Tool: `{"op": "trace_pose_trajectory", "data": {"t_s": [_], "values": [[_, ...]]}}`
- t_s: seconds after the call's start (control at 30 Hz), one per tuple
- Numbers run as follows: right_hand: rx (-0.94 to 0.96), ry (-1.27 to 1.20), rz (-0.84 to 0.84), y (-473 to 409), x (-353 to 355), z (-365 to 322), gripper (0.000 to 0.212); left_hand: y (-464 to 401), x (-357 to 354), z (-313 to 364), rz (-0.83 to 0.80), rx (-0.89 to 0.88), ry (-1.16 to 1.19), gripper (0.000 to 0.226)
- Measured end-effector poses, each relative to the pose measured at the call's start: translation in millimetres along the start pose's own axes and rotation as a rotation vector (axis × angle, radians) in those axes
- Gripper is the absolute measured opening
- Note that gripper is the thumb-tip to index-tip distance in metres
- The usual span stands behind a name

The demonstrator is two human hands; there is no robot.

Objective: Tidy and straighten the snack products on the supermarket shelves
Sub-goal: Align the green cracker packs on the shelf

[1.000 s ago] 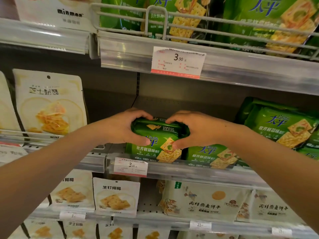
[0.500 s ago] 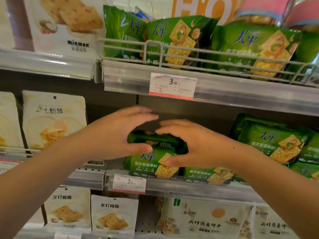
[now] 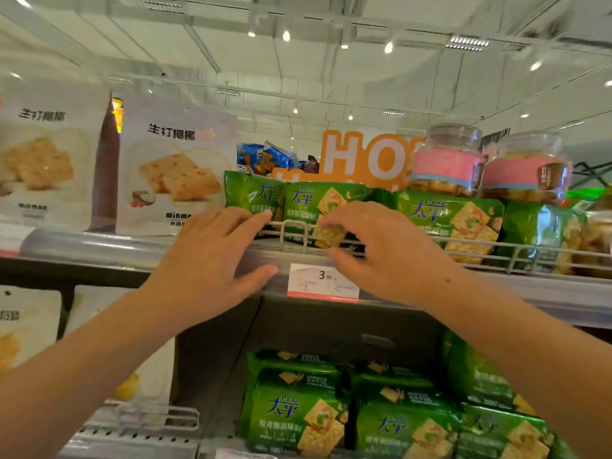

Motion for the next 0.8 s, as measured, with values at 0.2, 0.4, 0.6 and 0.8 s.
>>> {"op": "trace_pose_trajectory", "data": {"t_s": [0.2, 0.4, 0.6, 0.8], "values": [[0.003, -0.07, 0.112, -7, 6, 7, 0.031, -12, 13, -11, 0.055, 0.06, 0.228, 0.074], [-0.219, 0.147, -0.14, -67, 35, 25, 0.047, -81, 31, -43, -0.055, 0.302, 0.189, 0.056], [-0.281, 0.188, -0.375, -84, 34, 30, 0.052, -93, 21, -49, -0.159, 0.273, 0.19, 0.05], [-0.31, 0.016, -0.398, -80, 45, 33, 0.038, -94, 26, -55, -0.167, 0.325, 0.301, 0.042]]}}
Point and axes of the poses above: each hand's wrist, its own y-axis away from the middle knuckle, its own x-axis out of the back of the hand, z = x × y, the point moved 1 cm from there along -y, towards the middle knuckle, and after that the axes turned 3 degrees about -x, right-handed, at the moved point
